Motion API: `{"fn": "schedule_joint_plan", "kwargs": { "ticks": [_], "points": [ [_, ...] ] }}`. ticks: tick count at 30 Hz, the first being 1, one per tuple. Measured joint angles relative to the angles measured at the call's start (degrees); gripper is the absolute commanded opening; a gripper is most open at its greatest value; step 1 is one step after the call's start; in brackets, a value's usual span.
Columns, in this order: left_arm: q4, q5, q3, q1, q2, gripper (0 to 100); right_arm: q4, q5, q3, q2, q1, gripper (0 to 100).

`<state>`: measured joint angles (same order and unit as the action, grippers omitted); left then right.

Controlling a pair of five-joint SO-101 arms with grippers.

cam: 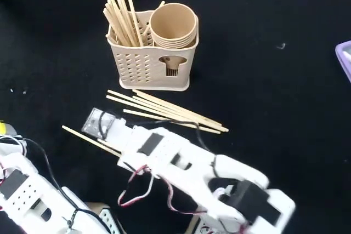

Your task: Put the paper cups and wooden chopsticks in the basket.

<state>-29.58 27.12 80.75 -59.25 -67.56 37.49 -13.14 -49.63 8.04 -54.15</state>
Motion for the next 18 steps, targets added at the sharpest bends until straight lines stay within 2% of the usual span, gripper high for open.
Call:
{"fn": "schedule_joint_plan", "kwargs": {
  "ticks": [6,18],
  "points": [
    [0.0,0.0,0.0,0.0,0.0,25,0.6,0.7,0.6,-1.1,-3.5,17.2],
    [0.0,0.0,0.0,0.1,0.0,25,1.4,0.7,0.8,-2.1,-3.8,17.8]
  ]
}}
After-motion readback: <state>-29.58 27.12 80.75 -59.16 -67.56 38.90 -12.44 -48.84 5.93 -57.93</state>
